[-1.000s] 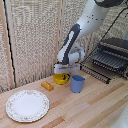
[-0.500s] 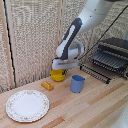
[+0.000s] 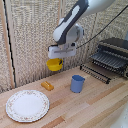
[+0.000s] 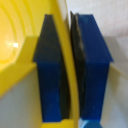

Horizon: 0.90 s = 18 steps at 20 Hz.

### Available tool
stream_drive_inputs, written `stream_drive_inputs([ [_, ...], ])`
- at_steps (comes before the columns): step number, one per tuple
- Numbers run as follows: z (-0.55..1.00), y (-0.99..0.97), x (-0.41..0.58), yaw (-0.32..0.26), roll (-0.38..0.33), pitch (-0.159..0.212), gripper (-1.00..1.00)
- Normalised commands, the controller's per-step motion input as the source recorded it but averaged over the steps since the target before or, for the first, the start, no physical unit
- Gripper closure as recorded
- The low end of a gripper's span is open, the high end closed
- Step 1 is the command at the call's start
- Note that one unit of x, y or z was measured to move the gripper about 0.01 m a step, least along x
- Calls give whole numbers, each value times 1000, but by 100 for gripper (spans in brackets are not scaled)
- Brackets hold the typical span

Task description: Notice the yellow vessel located before you. Bring your fastener close to the yellow vessel and smoothly hold it. Transfer the yellow vessel above the white plating and let go of your hold on it, then set the vessel on the plating.

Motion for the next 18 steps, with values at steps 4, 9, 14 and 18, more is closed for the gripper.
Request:
stream_drive_inputs([
  [4, 593, 799, -59, 1, 100, 34, 100],
  [9, 386, 864, -82, 0, 59, 41, 100],
  [14, -171, 982, -75, 5, 0, 74, 100],
  [18, -411, 970, -101, 20, 0, 111, 100],
])
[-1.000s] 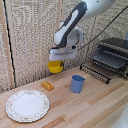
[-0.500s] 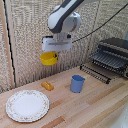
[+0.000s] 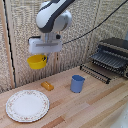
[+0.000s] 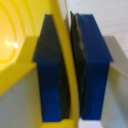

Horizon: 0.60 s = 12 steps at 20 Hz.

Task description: Notice the yellow vessel located before you. Bring your fastener close to the yellow vessel and smoothly hold it. Transfer the yellow vessel above the white plating and let go of your hold on it, then set the vessel on the plating.

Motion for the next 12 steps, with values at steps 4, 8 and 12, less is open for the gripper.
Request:
stream_drive_inputs([
  [4, -549, 859, -233, 43, -3, 86, 100],
  [8, -649, 573, -306, 50, -63, 5, 100],
  [12, -576, 334, -66, 87, -68, 9, 100],
])
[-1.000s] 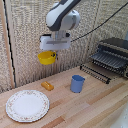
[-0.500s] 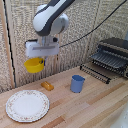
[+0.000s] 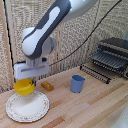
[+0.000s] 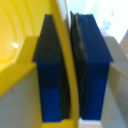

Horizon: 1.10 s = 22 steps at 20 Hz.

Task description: Notice the yellow vessel located before you. Bring your fastener close to the yellow vessel and smoothly hold it. Transfer the yellow vessel above the white plating and let go of your hold on it, then set the vessel on the plating.

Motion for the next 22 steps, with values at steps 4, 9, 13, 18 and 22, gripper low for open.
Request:
stream_drive_inputs([
  [4, -556, 39, 163, 194, -79, -5, 100],
  [9, -347, -123, 258, 180, -71, -11, 100],
  [13, -88, -105, 361, 159, -15, -23, -100],
  [18, 213, -4, 153, 31, 17, 1, -100],
  [22, 676, -39, 165, -21, 5, 40, -100],
])
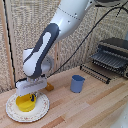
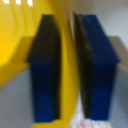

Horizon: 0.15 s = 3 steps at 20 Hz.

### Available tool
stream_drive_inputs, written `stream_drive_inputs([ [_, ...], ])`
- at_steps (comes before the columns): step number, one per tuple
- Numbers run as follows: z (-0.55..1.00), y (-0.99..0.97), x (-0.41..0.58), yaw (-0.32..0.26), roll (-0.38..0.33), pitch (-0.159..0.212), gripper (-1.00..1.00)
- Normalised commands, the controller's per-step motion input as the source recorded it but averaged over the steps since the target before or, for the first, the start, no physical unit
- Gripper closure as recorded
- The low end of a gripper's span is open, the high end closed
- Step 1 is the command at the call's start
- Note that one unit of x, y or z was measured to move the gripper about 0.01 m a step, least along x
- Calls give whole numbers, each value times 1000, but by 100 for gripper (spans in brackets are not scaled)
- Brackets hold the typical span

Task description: Notice the yellow vessel located before you. Bring your fastener close to the yellow vessel and smoothly hold it. Transfer the yellow vessel above the white plating and let go of your hold on it, then set the vessel on the plating.

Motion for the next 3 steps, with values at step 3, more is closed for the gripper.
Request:
stream_drive_inputs([
  [3, 749, 0, 183, 0, 0, 54, -100],
])
